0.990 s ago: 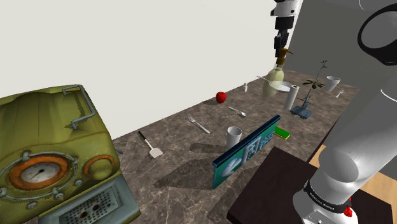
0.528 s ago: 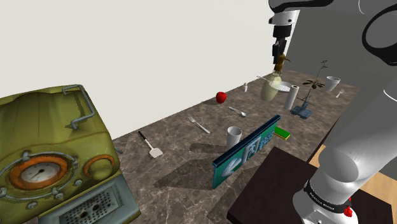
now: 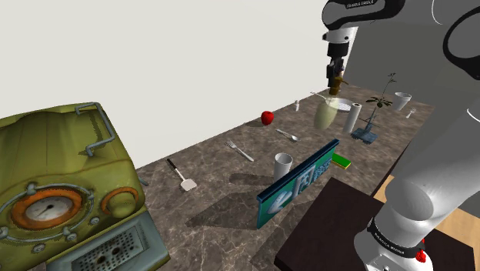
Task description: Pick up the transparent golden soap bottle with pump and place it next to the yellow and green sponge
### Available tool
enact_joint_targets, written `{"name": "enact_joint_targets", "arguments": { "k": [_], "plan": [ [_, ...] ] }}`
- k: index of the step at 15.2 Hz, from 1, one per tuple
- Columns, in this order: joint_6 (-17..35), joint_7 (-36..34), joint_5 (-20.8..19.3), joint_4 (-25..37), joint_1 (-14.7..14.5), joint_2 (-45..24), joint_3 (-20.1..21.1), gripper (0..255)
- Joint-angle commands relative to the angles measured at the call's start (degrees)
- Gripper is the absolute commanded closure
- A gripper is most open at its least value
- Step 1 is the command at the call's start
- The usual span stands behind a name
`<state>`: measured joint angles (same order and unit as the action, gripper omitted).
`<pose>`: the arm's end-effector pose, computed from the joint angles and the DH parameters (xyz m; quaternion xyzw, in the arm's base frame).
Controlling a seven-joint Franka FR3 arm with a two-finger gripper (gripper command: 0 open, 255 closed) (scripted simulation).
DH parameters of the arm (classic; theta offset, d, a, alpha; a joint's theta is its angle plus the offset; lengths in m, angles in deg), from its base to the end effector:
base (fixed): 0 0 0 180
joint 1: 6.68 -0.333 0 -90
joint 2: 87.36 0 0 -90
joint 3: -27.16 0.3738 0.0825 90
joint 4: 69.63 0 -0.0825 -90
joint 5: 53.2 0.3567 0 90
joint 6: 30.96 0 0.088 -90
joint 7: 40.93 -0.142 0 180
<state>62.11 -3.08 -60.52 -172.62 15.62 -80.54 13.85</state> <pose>0.3779 -0.3005 0.6101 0.9980 0.0259 -0.0527 0.0231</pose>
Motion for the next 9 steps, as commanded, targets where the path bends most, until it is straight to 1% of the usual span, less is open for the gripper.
{"name": "enact_joint_targets", "arguments": {
  "k": [1,9],
  "plan": [
    [1.68,-0.15,-0.08,-1.84,0.03,0.22,-0.04,255],
    [7.82,-0.73,-0.25,-8.13,0.13,0.35,-0.18,255]
  ]
}}
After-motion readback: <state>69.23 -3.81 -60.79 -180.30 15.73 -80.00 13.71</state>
